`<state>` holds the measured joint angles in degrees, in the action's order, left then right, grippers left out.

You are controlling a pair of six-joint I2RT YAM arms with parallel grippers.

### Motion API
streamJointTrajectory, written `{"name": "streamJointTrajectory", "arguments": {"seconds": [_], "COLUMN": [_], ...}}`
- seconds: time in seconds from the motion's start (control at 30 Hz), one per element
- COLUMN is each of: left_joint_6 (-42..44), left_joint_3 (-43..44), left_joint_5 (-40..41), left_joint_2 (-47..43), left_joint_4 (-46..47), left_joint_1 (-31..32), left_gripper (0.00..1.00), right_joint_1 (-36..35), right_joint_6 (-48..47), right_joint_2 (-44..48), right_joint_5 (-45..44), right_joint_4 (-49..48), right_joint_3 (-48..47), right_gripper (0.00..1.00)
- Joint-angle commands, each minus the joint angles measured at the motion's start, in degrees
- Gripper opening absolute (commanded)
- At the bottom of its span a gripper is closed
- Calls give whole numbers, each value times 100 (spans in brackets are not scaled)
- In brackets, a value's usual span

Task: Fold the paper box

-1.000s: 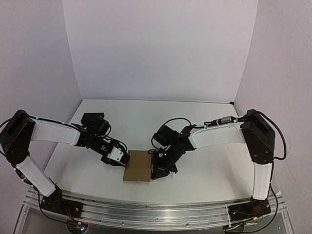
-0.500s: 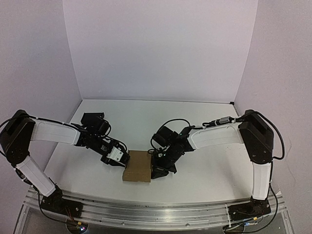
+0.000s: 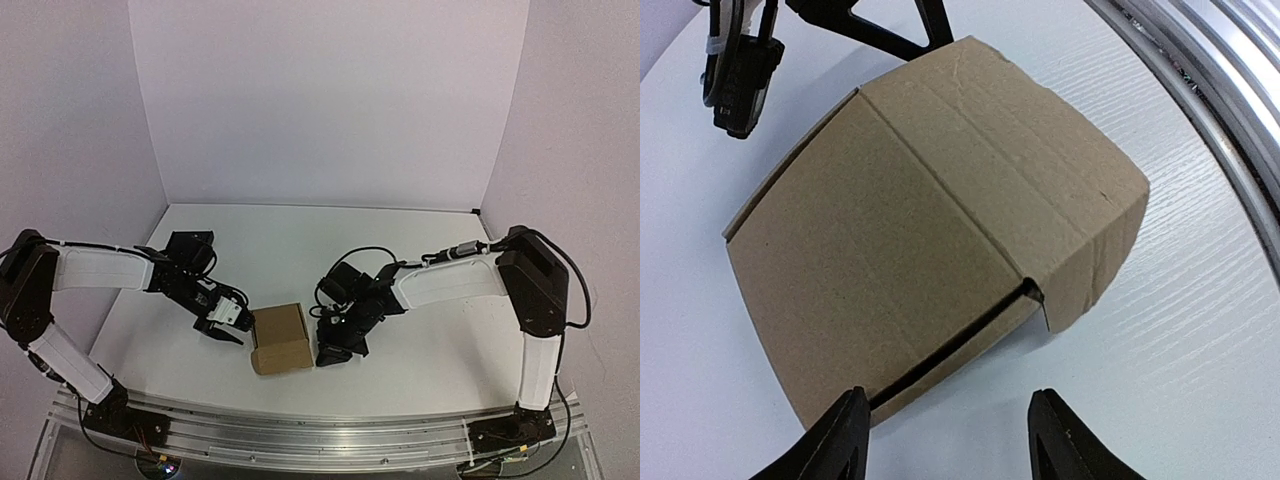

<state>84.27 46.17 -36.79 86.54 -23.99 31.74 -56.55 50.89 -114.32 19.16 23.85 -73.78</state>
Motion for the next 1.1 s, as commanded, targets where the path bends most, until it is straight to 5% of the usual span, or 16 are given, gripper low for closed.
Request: {"name": "streamJointTrajectory", "arguments": {"seconds": [0.0,0.17,0.33,0.47,0.6,1.07], "left_joint_6": [56,-75,294,37,-556,-753], "left_joint_3": [-15,-24,-565,-1124,-1398,-1739], "left_joint_5": [-246,-206,-666,-322,-112,544], "left_joint_2": [-416,-593,-1358,-1465,-1198,-519], "left_joint_4": [-336,-360,-435,95,943,2089], "left_joint_1": [-18,-18,113,748,1222,1246], "left_gripper": [59,58,33,24,19,13], "right_joint_1": [12,85,378,492,493,492], "right_joint_6": [-99,-264,-512,-789,-924,-970], "right_joint_2": [515,630,940,929,456,-675], "right_joint_5": [-240,-345,-609,-658,-431,-223], "right_joint_4": [127,295,536,607,579,312], "right_joint_3": [-2,-218,-215,-442,-1007,-1819], "right_gripper": [0,18,35,42,45,52]}}
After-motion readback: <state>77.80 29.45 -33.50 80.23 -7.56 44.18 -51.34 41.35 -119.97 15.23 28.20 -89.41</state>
